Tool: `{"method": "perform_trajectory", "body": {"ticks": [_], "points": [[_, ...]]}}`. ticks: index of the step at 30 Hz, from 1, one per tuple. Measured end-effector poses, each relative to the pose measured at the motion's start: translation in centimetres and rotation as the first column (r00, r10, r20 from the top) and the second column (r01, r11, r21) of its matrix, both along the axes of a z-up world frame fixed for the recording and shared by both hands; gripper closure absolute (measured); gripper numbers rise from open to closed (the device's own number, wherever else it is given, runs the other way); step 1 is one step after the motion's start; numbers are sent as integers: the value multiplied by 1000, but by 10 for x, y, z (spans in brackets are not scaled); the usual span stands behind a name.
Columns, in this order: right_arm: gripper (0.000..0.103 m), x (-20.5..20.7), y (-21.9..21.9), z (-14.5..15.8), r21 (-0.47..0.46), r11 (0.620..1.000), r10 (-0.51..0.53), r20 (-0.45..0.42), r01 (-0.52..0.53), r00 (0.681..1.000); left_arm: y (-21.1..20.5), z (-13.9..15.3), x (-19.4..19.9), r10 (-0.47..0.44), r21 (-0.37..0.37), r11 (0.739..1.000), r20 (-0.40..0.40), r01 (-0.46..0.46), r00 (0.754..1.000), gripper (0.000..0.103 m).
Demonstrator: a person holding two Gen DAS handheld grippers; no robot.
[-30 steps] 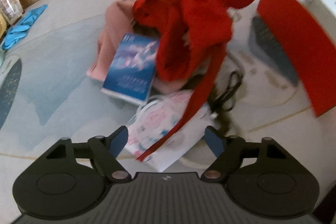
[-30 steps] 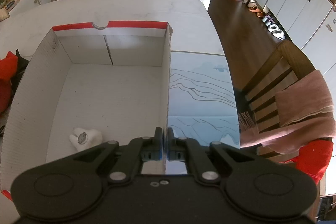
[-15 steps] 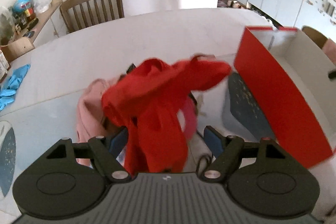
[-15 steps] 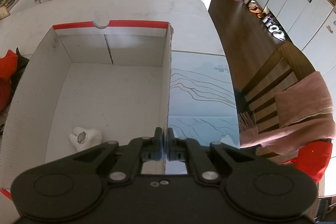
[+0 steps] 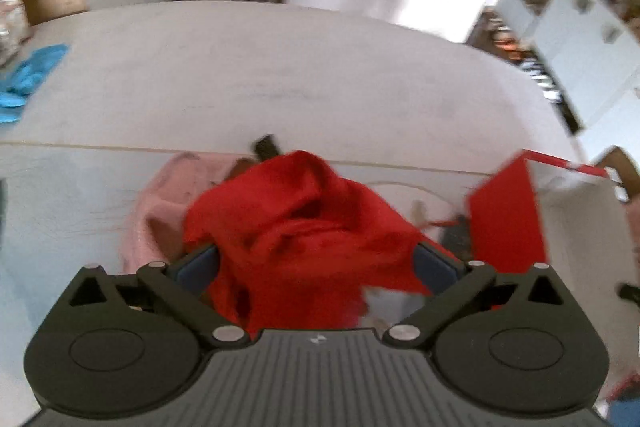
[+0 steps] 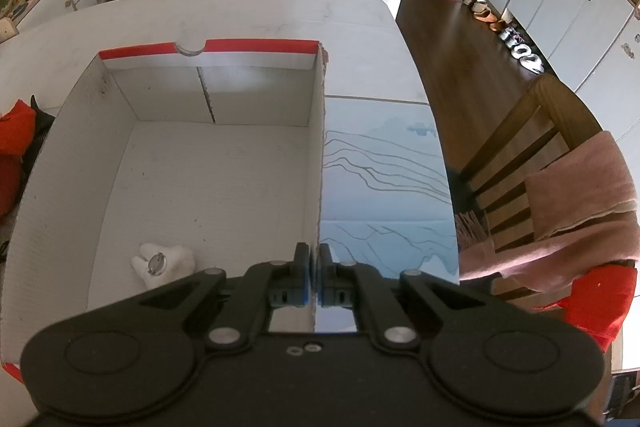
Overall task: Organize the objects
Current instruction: 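Move the left gripper back to the red bag and grasp it, then lift the red bag with the left gripper, pulling it off the plush toy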
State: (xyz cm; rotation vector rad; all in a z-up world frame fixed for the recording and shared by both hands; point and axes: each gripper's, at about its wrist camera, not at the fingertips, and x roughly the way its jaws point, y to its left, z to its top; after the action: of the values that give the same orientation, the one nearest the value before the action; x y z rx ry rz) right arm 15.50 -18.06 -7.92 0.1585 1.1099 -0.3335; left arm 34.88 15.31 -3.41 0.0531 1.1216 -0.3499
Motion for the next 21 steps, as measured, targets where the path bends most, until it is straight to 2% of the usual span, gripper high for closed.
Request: {"method": "perform_trajectory", "body": {"ticks": [3,8,12,15,17,18,19,20,21], "points": [[100,0,-1,0,3,1000,-3,0,3,1000,-6,-11,10,30,16,999,-39,-29,999,0],[100,0,-1,0,4,1000,-3,0,3,1000,-14,-37,18,36,89,996,-82,-29,996,0],[100,0,-1,-1,5,1000,-5,2,5,1000,-12,-49,19,58,113,992,-102,-46,993,0],[100,0,-1,-1,6,1000,-5,2,5,1000,-11,-51,18,42,103,994,-94,-32,995,1],[100,0,-1,-1,7,1000,-5,2,5,1000,-11,-48,16,34,108,994,-70,-27,997,8],[100,0,-1,-1,6,1000,-5,2,5,1000,-11,-47,16,30,104,994,-67,-23,997,22],[100,1,-1,-1,6,1000,-4,1,4,1000,-10,-46,15,29,97,995,-70,-22,997,29],[101,1,0,-2,6,1000,-4,1,4,1000,-9,-44,15,27,89,996,-69,-20,997,31],[101,1,0,-2,6,1000,-4,1,4,1000,-10,-43,15,18,85,996,-67,-12,998,36]]}}
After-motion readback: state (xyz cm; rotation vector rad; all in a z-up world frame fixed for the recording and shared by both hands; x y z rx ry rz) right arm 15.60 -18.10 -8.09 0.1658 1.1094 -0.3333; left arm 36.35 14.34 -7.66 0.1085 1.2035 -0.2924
